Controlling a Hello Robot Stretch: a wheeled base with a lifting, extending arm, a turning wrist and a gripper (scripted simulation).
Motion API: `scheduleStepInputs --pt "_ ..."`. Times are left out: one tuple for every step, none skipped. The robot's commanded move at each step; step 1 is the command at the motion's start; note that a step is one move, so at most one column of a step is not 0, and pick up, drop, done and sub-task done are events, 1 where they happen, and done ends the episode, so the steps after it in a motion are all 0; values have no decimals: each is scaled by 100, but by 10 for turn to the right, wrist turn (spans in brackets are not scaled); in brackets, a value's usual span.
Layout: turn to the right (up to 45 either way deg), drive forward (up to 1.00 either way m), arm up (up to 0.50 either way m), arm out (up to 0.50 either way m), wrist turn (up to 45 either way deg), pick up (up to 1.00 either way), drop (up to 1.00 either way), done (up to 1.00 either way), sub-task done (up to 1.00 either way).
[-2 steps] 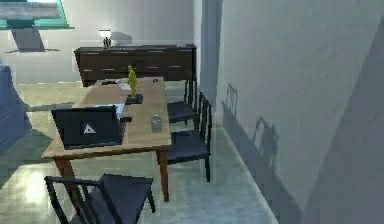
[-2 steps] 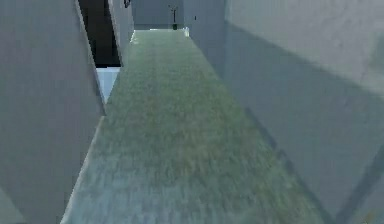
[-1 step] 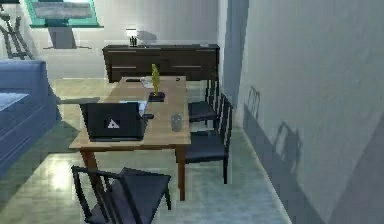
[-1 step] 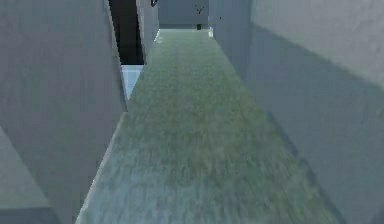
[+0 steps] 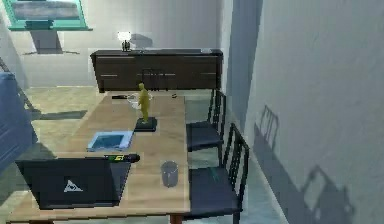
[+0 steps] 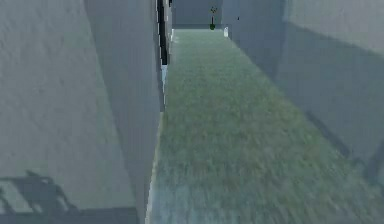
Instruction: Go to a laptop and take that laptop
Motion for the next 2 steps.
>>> scheduleStepInputs --pt "-450 0 0 0 0 0 0 0 0" --pt "-450 0 0 0 0 0 0 0 0"
